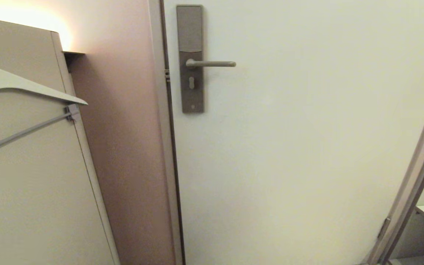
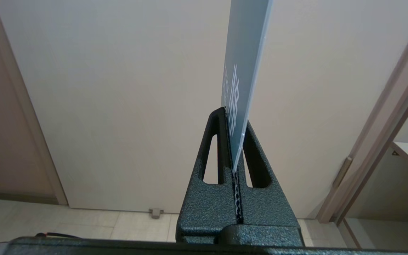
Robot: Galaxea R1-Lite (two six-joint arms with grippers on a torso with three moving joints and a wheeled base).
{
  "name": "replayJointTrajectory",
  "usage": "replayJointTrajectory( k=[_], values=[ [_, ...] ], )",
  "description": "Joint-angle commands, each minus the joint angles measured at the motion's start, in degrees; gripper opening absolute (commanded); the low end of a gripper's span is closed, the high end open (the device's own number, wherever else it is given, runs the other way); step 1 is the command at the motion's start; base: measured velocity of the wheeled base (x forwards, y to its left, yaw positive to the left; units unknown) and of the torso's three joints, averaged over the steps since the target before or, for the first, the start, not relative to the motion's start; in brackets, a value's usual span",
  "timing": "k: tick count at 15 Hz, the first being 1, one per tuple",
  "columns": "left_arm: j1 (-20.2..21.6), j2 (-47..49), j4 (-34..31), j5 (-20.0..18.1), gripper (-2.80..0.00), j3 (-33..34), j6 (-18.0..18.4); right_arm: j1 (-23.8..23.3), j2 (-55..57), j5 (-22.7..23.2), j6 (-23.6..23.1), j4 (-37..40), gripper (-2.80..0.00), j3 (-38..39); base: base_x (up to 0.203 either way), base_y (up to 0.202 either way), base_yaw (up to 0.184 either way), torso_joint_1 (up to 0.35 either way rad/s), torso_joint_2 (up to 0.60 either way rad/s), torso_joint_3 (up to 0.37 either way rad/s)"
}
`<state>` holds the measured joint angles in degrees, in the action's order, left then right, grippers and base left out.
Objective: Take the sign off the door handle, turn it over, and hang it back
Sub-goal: Hang the sign back with the other side facing out
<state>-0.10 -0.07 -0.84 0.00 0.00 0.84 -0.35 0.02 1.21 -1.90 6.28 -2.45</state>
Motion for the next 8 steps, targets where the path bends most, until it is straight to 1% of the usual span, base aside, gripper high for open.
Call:
replayJointTrajectory(
  k=[1, 8],
  values=[
    [0.0, 0.1, 0.0, 0.0, -2.80, 0.0, 0.0, 0.0, 0.0, 0.0, 0.0, 0.0, -2.80, 0.0, 0.000, 0.000, 0.000, 0.000, 0.00, 0.000],
    [0.0, 0.1, 0.0, 0.0, -2.80, 0.0, 0.1, 0.0, 0.0, 0.0, 0.0, 0.0, -2.80, 0.0, 0.000, 0.000, 0.000, 0.000, 0.00, 0.000]
  ],
)
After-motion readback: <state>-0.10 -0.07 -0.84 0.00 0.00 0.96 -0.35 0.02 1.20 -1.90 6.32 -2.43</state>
